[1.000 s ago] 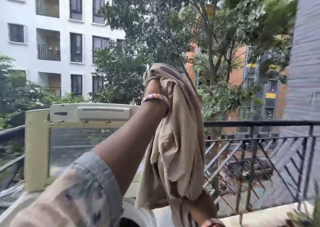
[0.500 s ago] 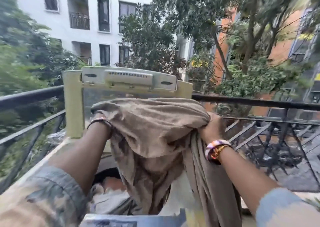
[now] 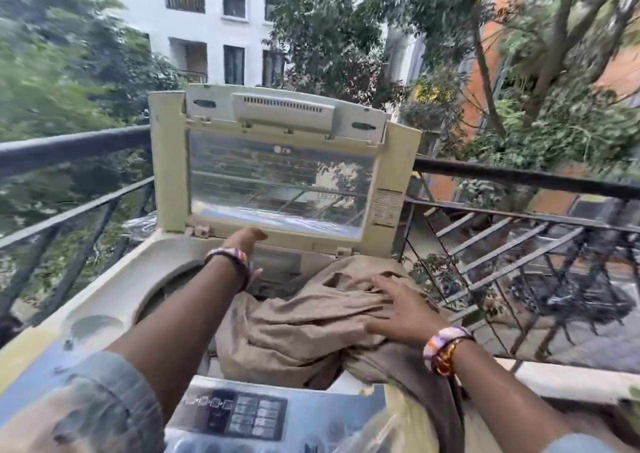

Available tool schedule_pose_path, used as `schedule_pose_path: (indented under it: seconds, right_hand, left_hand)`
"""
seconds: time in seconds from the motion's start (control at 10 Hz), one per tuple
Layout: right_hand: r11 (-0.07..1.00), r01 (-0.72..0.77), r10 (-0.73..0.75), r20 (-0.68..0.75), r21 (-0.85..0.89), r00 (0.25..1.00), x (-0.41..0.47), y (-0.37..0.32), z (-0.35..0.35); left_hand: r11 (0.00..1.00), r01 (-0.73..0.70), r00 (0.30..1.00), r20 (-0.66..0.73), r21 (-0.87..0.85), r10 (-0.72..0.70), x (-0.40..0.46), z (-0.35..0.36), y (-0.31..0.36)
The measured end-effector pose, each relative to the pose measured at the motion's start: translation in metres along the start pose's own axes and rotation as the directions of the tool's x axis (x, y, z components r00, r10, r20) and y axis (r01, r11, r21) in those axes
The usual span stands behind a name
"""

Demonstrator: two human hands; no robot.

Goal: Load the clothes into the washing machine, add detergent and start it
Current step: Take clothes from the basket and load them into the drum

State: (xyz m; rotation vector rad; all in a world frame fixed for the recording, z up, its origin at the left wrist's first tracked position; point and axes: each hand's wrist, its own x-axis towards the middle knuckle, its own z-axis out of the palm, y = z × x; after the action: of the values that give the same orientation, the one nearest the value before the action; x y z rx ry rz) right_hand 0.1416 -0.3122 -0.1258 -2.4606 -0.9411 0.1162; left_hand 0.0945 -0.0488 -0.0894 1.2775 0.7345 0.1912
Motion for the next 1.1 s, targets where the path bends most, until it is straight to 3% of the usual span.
schedule_pose_path:
  seconds: [0.1, 0.2, 0.3, 0.4, 0.5, 0.6, 0.7, 0.8, 0.9, 1.0, 1.1]
  right_hand:
    - [0.992, -0.126, 0.126, -0.028, 0.031, 0.992, -0.032, 0.035, 0.002]
    - [0.944, -0.255, 0.253, 0.037, 0.209, 0.967, -0.071, 0.071, 0.016]
    - [0.871, -0.332, 0.285, 0.18, 0.363, 0.942, -0.097, 0.092, 0.032]
    - [0.82, -0.374, 0.284, 0.26, 0.433, 0.923, -0.11, 0.106, 0.046]
    - [0.839, -0.453, 0.363, 0.31, 0.3, 0.879, -0.123, 0.111, 0.058]
    - [0.828, -0.494, 0.435, 0.252, 0.266, 0.864, -0.129, 0.109, 0.068]
    - [0.827, -0.478, 0.453, 0.153, 0.298, 0.879, -0.129, 0.11, 0.076]
    - [0.847, -0.434, 0.436, 0.065, 0.307, 0.898, -0.123, 0.112, 0.083]
    - [0.874, -0.407, 0.433, -0.044, 0.264, 0.901, -0.114, 0.114, 0.096]
    - [0.835, -0.434, 0.481, -0.067, 0.339, 0.874, -0.101, 0.112, 0.101]
    - [0.793, -0.457, 0.539, -0.114, 0.402, 0.835, -0.092, 0.106, 0.1]
  left_hand:
    - [0.965, -0.128, 0.986, 0.136, 0.228, 0.099, -0.009, 0.042, 0.0]
    - [0.827, -0.397, 0.894, 0.371, 0.399, 0.25, -0.006, 0.088, -0.014]
    - [0.42, -0.604, 0.79, 0.578, 0.677, 0.205, -0.01, 0.129, -0.027]
    - [-0.05, -0.631, 0.76, 0.63, 0.774, 0.159, -0.004, 0.163, -0.039]
    - [-0.09, -0.59, 0.796, 0.597, 0.802, 0.105, 0.011, 0.185, -0.047]
    - [-0.117, -0.512, 0.852, 0.52, 0.851, 0.053, 0.027, 0.192, -0.056]
    - [-0.094, -0.524, 0.852, 0.519, 0.847, -0.075, 0.037, 0.198, -0.065]
    - [-0.003, -0.51, 0.855, 0.507, 0.86, -0.106, 0.046, 0.198, -0.069]
    - [0.077, -0.539, 0.839, 0.543, 0.838, -0.038, 0.044, 0.192, -0.073]
    - [0.109, -0.641, 0.767, 0.636, 0.759, 0.082, 0.021, 0.18, -0.083]
    - [0.133, -0.722, 0.69, 0.719, 0.679, 0.078, -0.017, 0.159, -0.098]
